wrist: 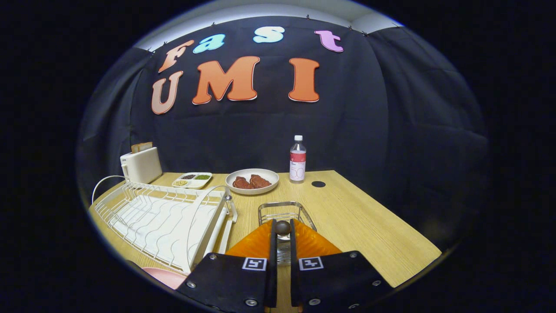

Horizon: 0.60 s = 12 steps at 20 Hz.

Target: Take the plate from the dish rack, then take the spoon from the basket and place it into the plate.

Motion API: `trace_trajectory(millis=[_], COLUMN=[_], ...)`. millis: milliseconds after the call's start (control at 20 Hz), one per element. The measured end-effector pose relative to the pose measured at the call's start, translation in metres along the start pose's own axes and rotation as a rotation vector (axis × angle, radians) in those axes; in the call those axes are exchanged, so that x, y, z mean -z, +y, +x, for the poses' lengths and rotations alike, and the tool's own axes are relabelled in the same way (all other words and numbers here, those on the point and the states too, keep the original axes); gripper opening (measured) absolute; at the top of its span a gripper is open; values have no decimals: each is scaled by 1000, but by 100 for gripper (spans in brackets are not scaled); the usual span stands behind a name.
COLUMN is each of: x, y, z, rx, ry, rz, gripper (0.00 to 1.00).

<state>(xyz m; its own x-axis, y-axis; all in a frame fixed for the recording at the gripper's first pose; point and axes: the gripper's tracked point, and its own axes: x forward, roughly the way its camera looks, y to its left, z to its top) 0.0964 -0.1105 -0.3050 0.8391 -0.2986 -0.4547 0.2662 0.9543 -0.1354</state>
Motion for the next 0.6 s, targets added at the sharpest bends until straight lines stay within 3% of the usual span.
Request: trace_trajectory(millis=[600], x=[-58], y=[6], z=[-6], rx=[-16], ry=[-62], rz=[25], gripper=[7])
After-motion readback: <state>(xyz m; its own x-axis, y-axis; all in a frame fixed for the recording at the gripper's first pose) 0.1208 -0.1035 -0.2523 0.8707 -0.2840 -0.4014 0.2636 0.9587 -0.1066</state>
